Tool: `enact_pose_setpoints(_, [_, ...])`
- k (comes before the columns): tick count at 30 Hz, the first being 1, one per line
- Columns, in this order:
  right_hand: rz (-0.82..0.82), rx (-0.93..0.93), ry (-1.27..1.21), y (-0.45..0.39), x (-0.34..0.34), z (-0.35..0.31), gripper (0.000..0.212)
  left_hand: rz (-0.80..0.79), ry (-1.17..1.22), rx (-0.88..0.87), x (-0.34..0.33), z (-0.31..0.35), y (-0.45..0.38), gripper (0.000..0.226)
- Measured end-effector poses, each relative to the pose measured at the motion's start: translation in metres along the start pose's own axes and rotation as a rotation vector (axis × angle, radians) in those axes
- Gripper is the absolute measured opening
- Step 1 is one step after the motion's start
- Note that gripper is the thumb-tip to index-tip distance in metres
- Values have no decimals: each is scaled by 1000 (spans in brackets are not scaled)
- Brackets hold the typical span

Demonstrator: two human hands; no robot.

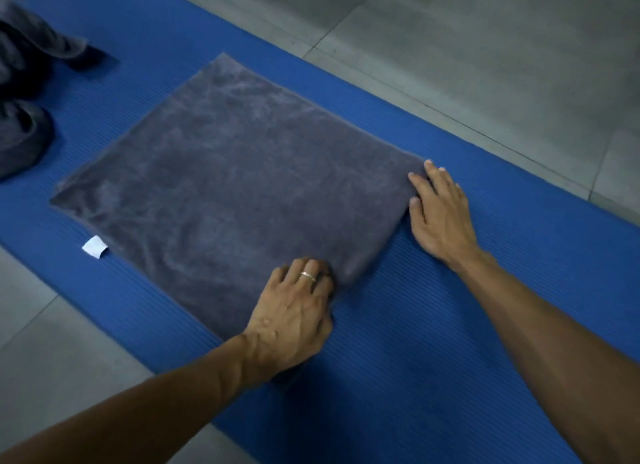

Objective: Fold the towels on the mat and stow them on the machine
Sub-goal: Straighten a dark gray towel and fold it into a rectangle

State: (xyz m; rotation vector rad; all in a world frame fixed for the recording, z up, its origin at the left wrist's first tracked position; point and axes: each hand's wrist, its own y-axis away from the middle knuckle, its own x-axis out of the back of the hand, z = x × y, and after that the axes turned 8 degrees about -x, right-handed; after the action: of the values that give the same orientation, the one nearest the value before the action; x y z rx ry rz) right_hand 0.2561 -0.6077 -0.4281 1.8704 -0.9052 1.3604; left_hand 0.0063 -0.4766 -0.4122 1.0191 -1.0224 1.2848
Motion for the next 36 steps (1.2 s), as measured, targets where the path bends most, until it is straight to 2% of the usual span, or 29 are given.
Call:
enact_pose_setpoints(3, [-17,180,17,32,-4,4,60,31,86,248,20,1,7,22])
enact_pose_setpoints(5, [-3,221,23,31,-1,3,62,21,252,494,27,-11,10,12])
enact_pose_setpoints(6, [19,238,39,26,0,0,61,37,331,546,26,-18,14,8])
enact_pose_setpoints(8, [63,287,87,12,3,-13,51,47,450,537,26,-29,18,5])
enact_pose_setpoints(11, [37,272,165,-4,8,-29,31,41,554,447,32,-34,22,18])
enact_pose_setpoints(15, [-1,244,283,4,29,-23,28,2,754,448,38,-27,23,19])
enact_pose_setpoints(18, [-130,222,385,22,52,-1,23,-79,913,417,38,-6,18,11])
enact_pose_setpoints(21, [-333,96,385,39,77,22,23,-112,1053,377,43,18,13,11])
enact_pose_setpoints(23, [-351,56,391,44,93,27,21,-117,1129,367,50,25,12,11])
enact_pose_setpoints(26, [-262,75,432,39,108,14,16,-93,1119,364,66,13,14,13])
enact_pose_setpoints(30, [-152,97,407,17,107,-30,20,-66,910,361,87,-29,26,3])
enact_pose_setpoints(36, [67,174,395,-27,99,-100,23,104,578,466,93,-92,44,18])
